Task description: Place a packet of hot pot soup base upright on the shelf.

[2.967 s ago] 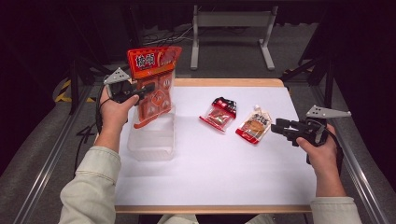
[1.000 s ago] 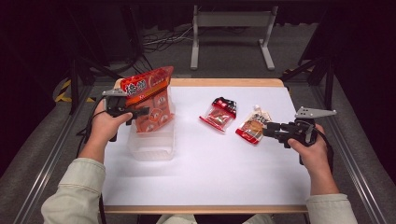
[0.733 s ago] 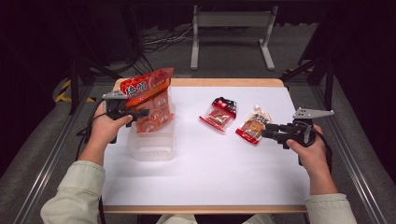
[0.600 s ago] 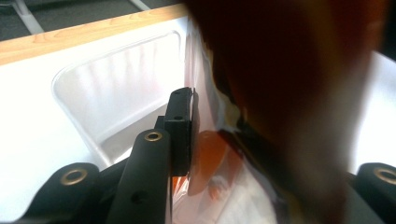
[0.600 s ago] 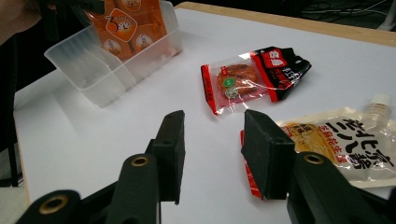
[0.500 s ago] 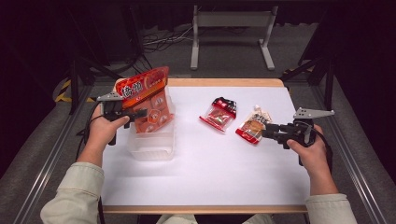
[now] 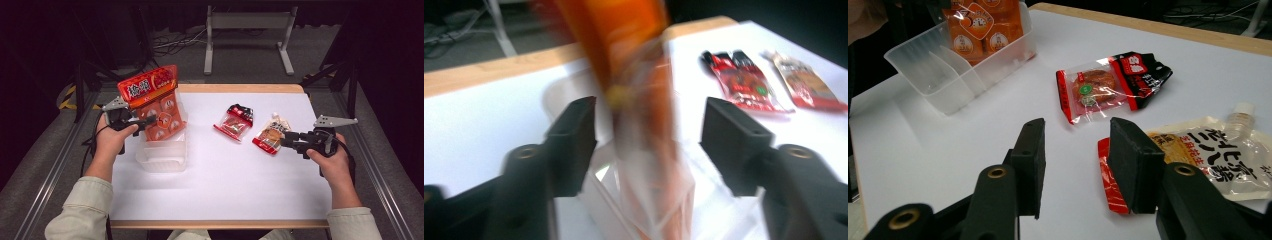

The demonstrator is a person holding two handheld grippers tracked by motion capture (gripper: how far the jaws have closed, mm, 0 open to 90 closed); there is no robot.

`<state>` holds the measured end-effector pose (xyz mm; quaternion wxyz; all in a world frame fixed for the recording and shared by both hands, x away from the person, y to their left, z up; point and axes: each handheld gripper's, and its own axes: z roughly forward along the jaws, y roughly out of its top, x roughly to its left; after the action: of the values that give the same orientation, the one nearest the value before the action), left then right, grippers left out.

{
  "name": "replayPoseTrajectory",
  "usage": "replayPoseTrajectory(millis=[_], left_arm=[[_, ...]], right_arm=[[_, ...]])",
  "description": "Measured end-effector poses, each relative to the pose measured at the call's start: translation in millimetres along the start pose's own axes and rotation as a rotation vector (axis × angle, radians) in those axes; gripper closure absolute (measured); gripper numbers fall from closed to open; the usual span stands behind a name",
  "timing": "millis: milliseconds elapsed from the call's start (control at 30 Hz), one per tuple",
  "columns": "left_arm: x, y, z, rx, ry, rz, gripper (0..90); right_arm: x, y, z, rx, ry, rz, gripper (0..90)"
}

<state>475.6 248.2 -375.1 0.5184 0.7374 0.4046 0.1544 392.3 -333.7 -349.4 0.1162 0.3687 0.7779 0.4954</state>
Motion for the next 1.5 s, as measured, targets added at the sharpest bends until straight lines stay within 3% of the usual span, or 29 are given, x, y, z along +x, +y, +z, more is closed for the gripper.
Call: replayPoseTrajectory(millis=[67, 233, 333, 500, 667, 833, 933, 1000, 1233, 1300, 1500], left_arm=[[-0.7, -0.7, -2.2, -0.011, 0.010, -0.001, 26.1], [-7.7, -3.1, -10.6, -0.033, 0.047, 0.033, 14.5], [-16.3, -3.6, -18.0, -0.055, 0.098, 0.041, 12.8], [-30.7, -2.8, -30.6, -0.063, 0.108, 0.052, 10.7], [-42.7, -5.4, -45.0, -0.010, 0.122, 0.091, 11.1], [-55.8, -17.3, -65.8, -0.014, 0.081, 0.097, 10.5], [-61.4, -22.9, -69.1, -0.009, 0.060, 0.100, 10.5], [-68.9, -31.2, -73.2, -0.034, 0.040, 0.096, 10.4], [-86.8, -45.1, -77.3, -0.012, -0.033, 0.095, 10.4], [-89.2, -49.3, -75.7, -0.019, -0.044, 0.122, 10.9], [-94.6, -57.5, -67.7, -0.006, -0.095, 0.124, 11.4]], right_arm=[[0.0, 0.1, -0.1, -0.003, 0.000, -0.001, 59.6], [0.4, -0.1, -0.8, -0.011, -0.017, -0.004, 59.4], [0.5, -0.1, -1.6, -0.035, 0.004, 0.002, 58.6], [3.6, 3.3, -2.4, -0.083, 0.010, -0.013, 57.1], [3.7, 3.5, -0.4, -0.081, -0.007, -0.028, 55.7], [2.4, 1.6, -1.7, -0.076, -0.062, -0.040, 52.9], [1.8, 1.0, -1.8, -0.077, -0.065, -0.038, 51.7], [2.0, 1.1, -1.5, -0.076, -0.067, -0.036, 51.4], [-0.4, 1.0, -2.0, -0.087, -0.098, -0.059, 48.2], [-2.4, 0.3, -2.3, -0.090, -0.109, -0.057, 47.4], [-6.3, -0.2, -1.7, -0.098, -0.128, -0.047, 45.8]])
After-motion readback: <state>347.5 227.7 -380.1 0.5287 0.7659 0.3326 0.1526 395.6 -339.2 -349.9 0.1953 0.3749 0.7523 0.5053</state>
